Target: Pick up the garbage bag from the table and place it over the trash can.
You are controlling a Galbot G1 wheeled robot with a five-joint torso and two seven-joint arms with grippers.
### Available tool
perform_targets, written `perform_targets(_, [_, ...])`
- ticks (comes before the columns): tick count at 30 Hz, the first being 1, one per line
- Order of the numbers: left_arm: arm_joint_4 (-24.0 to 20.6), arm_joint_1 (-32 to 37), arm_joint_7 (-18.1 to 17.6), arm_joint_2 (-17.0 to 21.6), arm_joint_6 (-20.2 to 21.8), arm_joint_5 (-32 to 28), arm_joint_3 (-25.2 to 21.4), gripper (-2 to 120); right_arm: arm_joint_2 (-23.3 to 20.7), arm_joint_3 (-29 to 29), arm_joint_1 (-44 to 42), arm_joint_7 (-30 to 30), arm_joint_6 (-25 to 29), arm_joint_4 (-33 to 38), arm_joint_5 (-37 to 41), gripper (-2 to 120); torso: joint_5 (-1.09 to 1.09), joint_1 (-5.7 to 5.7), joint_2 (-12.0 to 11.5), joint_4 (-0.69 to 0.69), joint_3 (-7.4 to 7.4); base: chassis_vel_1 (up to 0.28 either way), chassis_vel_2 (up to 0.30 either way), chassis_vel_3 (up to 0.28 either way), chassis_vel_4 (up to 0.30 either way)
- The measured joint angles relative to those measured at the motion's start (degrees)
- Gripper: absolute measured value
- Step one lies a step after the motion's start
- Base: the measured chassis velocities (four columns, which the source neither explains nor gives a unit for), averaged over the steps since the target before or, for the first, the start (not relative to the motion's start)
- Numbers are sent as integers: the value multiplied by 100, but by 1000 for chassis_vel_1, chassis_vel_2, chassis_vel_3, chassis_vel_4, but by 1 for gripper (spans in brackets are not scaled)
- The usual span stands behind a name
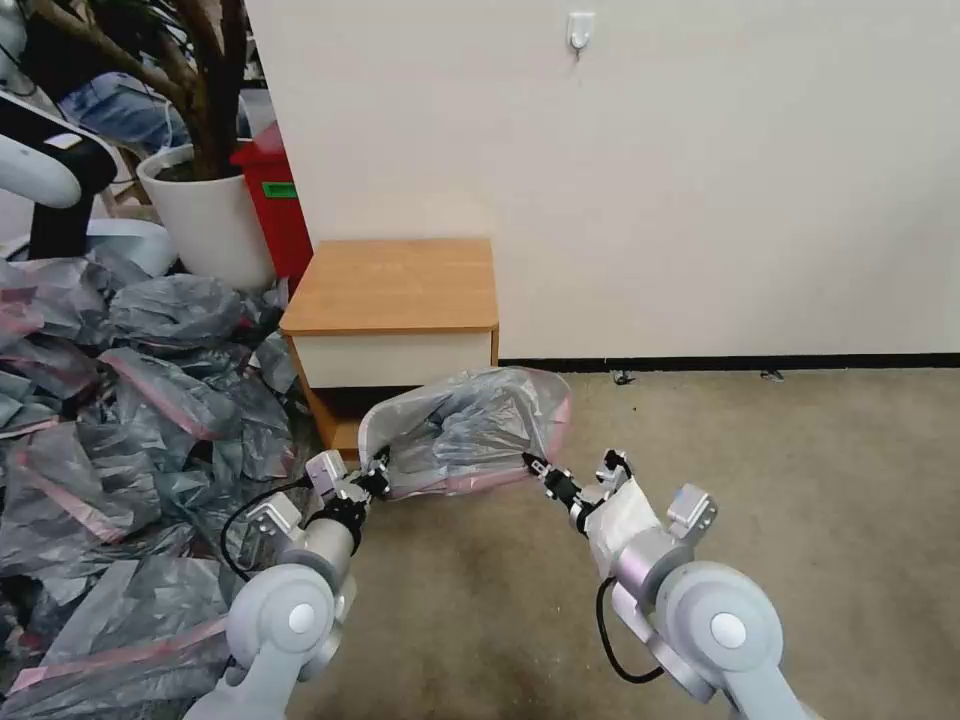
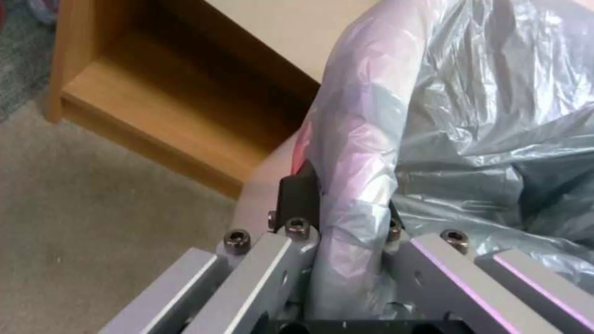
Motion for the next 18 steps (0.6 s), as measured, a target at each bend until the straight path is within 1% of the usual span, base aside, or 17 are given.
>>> perform_targets(10, [154, -19, -15, -14, -107, 315, 37, 3, 12, -8, -74, 5, 0, 82, -12, 0, 0, 0, 0, 0, 0, 0, 0, 0, 0])
perform_targets(15, [180, -30, -64, -33, -149, 364, 55, 3, 21, -22, -113, 10, -2, 104, -29, 0, 0, 0, 0, 0, 0, 0, 0, 0, 0])
perform_targets(18, [145, -30, -168, -60, -152, 268, 55, 3, 26, -32, -145, -12, -2, 71, -94, 0, -1, 0, 0, 0, 0, 0, 0, 0, 0])
